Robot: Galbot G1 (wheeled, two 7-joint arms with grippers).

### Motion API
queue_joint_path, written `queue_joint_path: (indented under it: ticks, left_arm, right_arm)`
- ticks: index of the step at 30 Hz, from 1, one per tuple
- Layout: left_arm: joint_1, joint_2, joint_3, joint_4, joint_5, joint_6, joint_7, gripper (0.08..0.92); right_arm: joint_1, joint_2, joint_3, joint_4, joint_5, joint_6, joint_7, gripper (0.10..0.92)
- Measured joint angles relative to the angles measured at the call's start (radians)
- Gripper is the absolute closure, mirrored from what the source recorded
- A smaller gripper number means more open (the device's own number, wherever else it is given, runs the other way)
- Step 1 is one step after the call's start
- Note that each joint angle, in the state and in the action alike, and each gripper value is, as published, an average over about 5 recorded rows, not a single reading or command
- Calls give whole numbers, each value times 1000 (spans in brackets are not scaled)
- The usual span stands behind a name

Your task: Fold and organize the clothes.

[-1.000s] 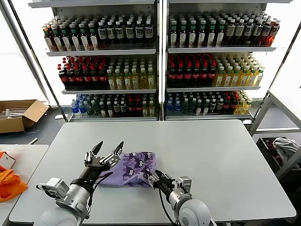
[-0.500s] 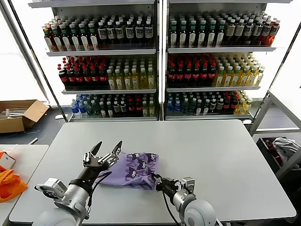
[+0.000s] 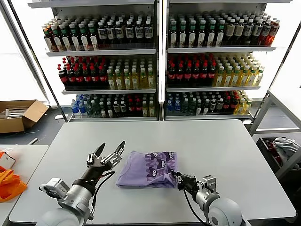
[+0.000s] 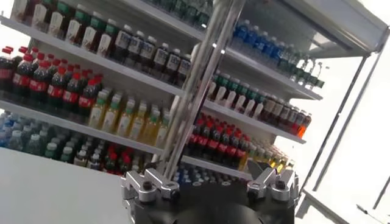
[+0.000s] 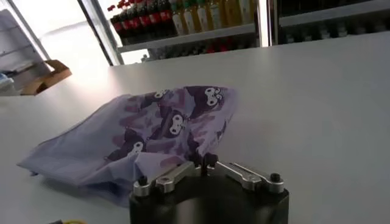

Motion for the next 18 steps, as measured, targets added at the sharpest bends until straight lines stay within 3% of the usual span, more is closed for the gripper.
queue_joint_path:
  ticks: [18]
  left_arm:
    - [30, -13, -7, -24, -8, 2, -5, 177]
  right_arm:
    - [18, 20, 24, 57, -226, 71, 8, 306]
